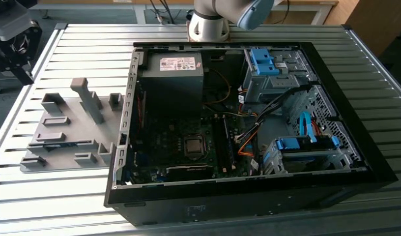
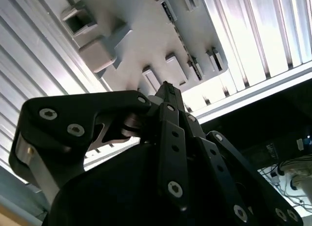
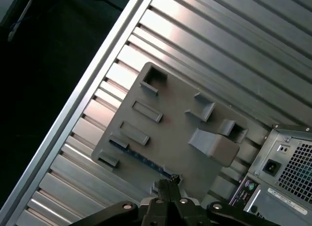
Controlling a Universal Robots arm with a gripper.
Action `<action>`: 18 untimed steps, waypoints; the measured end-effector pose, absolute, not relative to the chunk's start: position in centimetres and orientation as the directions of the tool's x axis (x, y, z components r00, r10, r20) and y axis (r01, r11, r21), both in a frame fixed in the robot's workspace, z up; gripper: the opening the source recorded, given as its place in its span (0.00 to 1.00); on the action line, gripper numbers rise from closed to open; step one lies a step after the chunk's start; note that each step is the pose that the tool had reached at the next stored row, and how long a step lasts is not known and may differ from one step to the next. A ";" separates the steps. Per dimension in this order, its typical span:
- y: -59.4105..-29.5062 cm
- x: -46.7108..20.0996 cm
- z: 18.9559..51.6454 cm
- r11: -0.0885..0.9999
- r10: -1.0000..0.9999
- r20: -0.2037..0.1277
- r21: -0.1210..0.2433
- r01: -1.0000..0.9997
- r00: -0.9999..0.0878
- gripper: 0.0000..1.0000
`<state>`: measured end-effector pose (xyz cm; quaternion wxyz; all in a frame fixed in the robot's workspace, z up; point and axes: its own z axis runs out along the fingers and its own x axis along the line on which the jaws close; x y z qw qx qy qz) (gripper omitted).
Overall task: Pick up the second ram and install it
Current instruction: 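Pick up the second ram and move it above second insertion slot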
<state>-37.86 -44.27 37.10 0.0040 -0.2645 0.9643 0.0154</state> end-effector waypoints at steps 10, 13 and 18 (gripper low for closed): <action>-44.3 -37.9 37.0 0.787 -0.617 -0.016 0.028 -0.617 -0.787 0.10; -44.3 -37.9 37.0 0.786 -0.617 -0.016 0.028 -0.617 -0.787 0.10; -44.3 -37.9 36.8 0.752 -0.658 -0.016 0.028 -0.658 -0.753 0.10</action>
